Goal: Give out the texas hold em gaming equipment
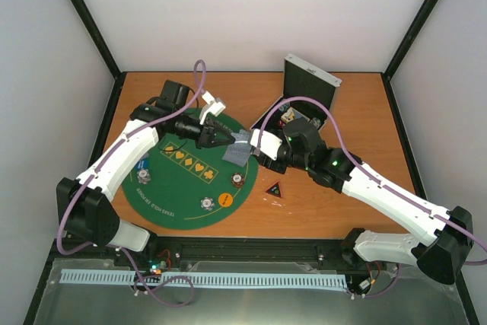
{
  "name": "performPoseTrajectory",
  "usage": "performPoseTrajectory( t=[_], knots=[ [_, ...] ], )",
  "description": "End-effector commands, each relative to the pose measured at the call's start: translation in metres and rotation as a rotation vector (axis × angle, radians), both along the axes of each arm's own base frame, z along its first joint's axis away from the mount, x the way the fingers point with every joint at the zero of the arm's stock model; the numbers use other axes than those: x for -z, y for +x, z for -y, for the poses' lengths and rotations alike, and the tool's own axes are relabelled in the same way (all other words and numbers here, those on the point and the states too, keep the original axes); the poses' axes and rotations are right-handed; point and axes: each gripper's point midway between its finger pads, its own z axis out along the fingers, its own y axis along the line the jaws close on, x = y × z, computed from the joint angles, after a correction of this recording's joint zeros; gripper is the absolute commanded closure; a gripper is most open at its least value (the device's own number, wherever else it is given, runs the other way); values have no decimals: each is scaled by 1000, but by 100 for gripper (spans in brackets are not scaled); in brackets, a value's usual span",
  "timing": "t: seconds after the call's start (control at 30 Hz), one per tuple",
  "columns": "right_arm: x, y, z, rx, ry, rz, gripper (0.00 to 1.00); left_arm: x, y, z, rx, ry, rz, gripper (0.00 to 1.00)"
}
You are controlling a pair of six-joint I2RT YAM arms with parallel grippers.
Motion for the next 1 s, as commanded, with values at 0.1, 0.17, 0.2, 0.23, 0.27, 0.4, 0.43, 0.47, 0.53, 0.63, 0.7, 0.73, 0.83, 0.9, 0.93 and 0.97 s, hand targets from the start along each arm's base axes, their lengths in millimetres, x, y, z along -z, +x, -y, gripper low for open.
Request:
performPoseTrajectory(
  t=[0.1, 0.17, 0.2, 0.23, 0.27, 0.4, 0.43, 0.47, 0.53, 0.63, 0.7, 0.73, 0.83, 0.9, 0.93, 0.97],
  knots=[
    [-6, 1, 0, 12, 19, 21, 48, -23, -8, 1, 44, -46, 50, 99],
    [-4, 1, 1, 15, 14, 20, 48, -30, -11, 1, 59, -58, 65, 99],
    [-3, 2, 2, 19, 12, 19, 48, -35, -12, 1, 65, -62, 78, 99],
    [-2, 2, 2, 21, 9, 18, 48, -39, -13, 0, 69, -63, 87, 99],
    [-1, 2, 3, 25, 5, 16, 48, -43, -14, 0, 73, -66, 103, 99],
    [3, 2, 4, 28, -3, 12, 48, -49, -16, -2, 77, -64, 133, 99],
    [4, 2, 4, 28, -3, 10, 48, -50, -16, -2, 76, -63, 137, 99],
    [5, 2, 5, 29, -4, 8, 48, -52, -16, -3, 75, -64, 143, 100],
    [6, 2, 5, 29, -4, 4, 48, -58, -15, -5, 71, -66, 159, 99],
    [7, 1, 4, 26, -3, -2, 48, -74, -11, -10, 55, -81, 193, 99],
    [8, 1, 4, 24, -3, -8, 48, -87, -9, -15, 42, -100, 213, 99],
    [8, 1, 4, 25, -3, -9, 48, -93, -8, -18, 35, -111, 222, 99],
    [9, 1, 5, 25, -5, -13, 48, -106, -3, -28, -1, -114, 260, 99],
    [9, 1, 5, 22, -3, -14, 48, -108, 10, -38, -77, -67, 296, 99],
    [9, 0, 4, 20, -4, -16, 48, -107, 21, -46, -139, -27, 315, 99],
    [8, 0, 4, 19, -1, -15, 48, -102, 39, -60, -235, 33, 332, 99]
  ],
)
